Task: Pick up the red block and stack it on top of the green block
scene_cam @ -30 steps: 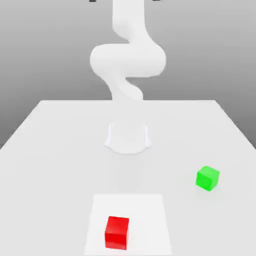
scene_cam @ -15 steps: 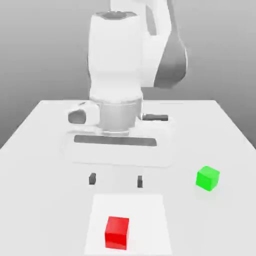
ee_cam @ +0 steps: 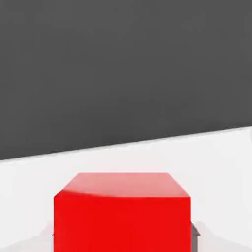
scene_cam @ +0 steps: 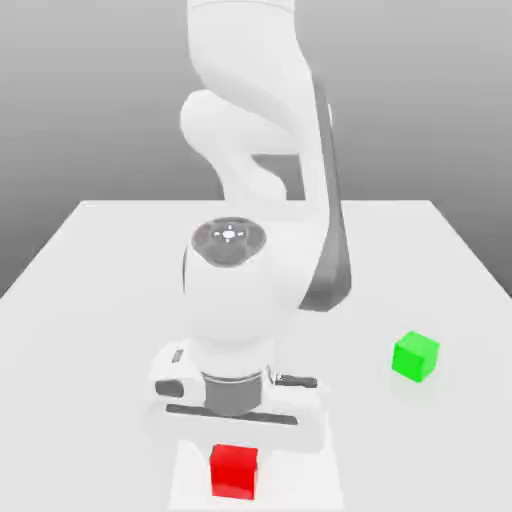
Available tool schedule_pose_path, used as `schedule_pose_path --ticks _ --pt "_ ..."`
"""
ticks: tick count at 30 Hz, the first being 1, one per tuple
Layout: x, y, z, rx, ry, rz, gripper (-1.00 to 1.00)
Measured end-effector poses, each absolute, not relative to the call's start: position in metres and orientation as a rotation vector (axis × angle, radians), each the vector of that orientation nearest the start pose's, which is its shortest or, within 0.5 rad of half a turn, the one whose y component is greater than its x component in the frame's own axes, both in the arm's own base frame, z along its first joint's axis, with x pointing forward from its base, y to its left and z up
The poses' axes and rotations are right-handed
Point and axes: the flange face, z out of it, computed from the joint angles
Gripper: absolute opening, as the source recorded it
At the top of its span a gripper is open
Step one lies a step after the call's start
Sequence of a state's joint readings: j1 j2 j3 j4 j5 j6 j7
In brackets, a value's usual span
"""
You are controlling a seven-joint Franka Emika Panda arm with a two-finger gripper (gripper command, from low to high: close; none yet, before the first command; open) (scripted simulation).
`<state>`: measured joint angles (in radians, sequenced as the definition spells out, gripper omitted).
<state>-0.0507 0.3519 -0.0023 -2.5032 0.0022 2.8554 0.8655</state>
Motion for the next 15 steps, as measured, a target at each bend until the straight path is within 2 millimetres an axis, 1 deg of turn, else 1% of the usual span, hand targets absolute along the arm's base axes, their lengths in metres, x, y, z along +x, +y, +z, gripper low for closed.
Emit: schedule_pose_path --ticks 2,5,6,7,8,9,10,13,15 --pt "0.462 -0.025 0.167 -2.815 1.395 0.000 -1.00" --pt "0.461 -0.023 0.202 -2.815 1.392 0.000 -1.00" --pt "0.457 -0.008 0.210 -2.815 1.375 0.004 -1.00" --pt "0.452 0.014 0.215 -2.815 1.352 0.010 -1.00" --pt "0.445 0.036 0.220 -2.818 1.324 0.016 -1.00" --pt "0.436 0.064 0.225 -2.830 1.279 0.023 -1.00" --pt "0.423 0.095 0.229 -2.849 1.222 0.030 -1.00" --pt "0.382 0.160 0.239 -2.882 1.118 0.045 -1.00" --pt "0.354 0.187 0.244 -2.895 1.089 0.049 -1.00"
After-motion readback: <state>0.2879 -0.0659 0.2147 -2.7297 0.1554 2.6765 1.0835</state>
